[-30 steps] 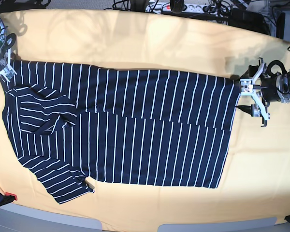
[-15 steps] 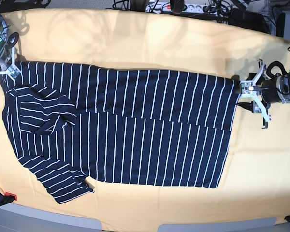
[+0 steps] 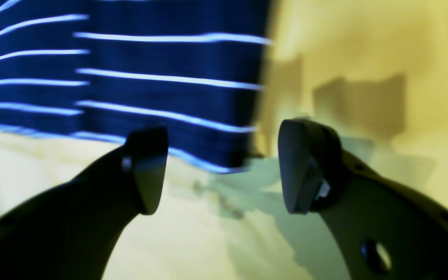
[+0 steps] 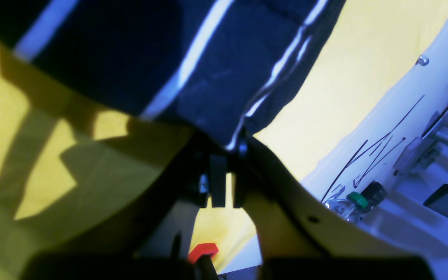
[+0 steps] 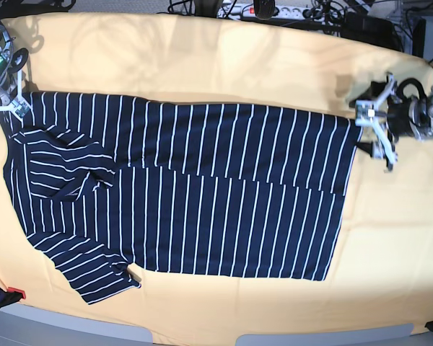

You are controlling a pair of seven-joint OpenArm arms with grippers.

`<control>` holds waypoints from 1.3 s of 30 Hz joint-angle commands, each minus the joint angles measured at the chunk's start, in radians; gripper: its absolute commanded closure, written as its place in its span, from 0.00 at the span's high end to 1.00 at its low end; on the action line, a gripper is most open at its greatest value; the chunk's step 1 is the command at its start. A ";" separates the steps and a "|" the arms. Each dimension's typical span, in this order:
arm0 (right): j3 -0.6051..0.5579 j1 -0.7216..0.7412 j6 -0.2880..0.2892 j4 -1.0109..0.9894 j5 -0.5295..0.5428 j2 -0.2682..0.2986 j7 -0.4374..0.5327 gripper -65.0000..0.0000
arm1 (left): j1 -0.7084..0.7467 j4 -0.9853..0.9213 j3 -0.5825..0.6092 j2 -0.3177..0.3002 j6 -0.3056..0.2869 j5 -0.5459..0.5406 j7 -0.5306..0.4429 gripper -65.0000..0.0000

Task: Fold the T-shirt properly
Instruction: 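Grasp the shirt edges with both grippers and smooth them outward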

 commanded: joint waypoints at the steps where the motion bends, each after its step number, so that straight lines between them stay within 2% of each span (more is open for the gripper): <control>1: 0.009 0.003 -0.011 0.010 -0.009 0.023 -0.004 0.00 | -0.002 0.004 -0.013 -0.028 0.034 0.023 -0.028 0.69; 5: 0.009 0.003 -0.011 0.010 -0.008 0.023 -0.004 0.00 | 0.011 -0.035 -0.013 -0.027 0.057 0.073 -0.083 0.69; 8: 0.009 0.003 -0.015 0.010 -0.008 0.023 -0.004 0.00 | 0.010 -0.072 -0.013 -0.025 0.100 0.088 -0.092 0.69; 12: 0.009 0.006 -0.015 0.010 -0.008 0.023 -0.004 0.00 | 0.010 -0.112 -0.002 -0.005 0.107 0.113 -0.121 0.69; 19: 0.009 0.014 -0.014 0.010 -0.009 0.023 -0.004 0.00 | 0.000 -0.124 0.102 0.032 0.193 0.204 -0.119 0.69; 23: 0.009 0.014 -0.015 0.010 -0.008 0.023 -0.004 0.00 | -0.050 -0.124 0.151 0.042 0.195 0.206 -0.117 0.67; 24: 0.009 0.014 -0.015 0.010 -0.008 0.023 -0.007 0.00 | -0.067 -0.124 0.156 0.045 0.195 0.202 -0.117 0.61; 25: 0.009 0.014 -0.015 0.010 -0.009 0.023 -0.013 0.00 | -0.080 -0.124 0.158 0.048 0.198 0.193 -0.116 0.52; 26: 0.009 0.014 -0.015 0.010 -0.008 0.023 -0.019 0.00 | -0.096 -0.124 0.158 0.050 0.198 0.185 -0.117 0.39; 28: 0.009 0.014 -0.015 0.010 -0.009 0.023 -0.024 0.00 | -0.126 -0.124 0.158 0.053 0.197 0.167 -0.116 0.07; 29: 0.009 0.014 -0.015 0.010 -0.010 0.023 -0.024 0.00 | -0.140 -0.124 0.158 0.052 0.196 0.153 -0.115 0.00; 34: 0.009 0.017 -0.009 0.010 -0.011 0.026 -0.025 0.00 | -0.201 -0.122 0.158 0.047 0.148 0.119 -0.109 0.00; 37: 0.011 0.016 0.031 0.010 -0.013 0.026 -0.045 0.00 | -0.209 -0.109 0.158 0.027 0.131 0.077 -0.110 0.00; 39: 0.011 0.016 0.067 0.010 -0.013 0.026 -0.077 0.00 | -0.208 -0.092 0.158 0.006 0.084 0.069 -0.117 0.00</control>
